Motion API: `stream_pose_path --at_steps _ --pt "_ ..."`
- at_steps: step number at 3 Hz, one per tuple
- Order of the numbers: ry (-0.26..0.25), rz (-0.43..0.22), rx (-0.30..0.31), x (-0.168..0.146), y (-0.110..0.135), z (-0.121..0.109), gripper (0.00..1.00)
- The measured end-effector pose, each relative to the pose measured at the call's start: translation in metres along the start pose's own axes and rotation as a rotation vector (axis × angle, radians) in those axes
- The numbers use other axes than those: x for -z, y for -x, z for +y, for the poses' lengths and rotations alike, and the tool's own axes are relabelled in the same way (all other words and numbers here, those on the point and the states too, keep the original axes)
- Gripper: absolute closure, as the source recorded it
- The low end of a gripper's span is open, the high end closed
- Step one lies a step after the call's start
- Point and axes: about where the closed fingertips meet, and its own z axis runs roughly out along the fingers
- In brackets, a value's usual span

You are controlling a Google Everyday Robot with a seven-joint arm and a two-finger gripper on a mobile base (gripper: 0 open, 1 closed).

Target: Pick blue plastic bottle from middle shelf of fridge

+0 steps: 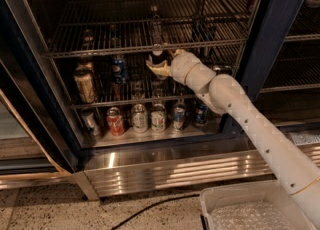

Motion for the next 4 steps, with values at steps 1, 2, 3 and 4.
stream_pose_path --at_steps 1,2,3,4 --pt "0.0 0.0 0.0 0.001 -0.004 0.003 1.0" --pt "0.021 0.019 -0.023 0.012 -0.002 0.004 1.0" --pt "0.023 0.017 -0.022 0.011 -0.001 0.004 1.0" --pt "0.025 0.007 -0.027 0.021 0.003 0.015 1.0"
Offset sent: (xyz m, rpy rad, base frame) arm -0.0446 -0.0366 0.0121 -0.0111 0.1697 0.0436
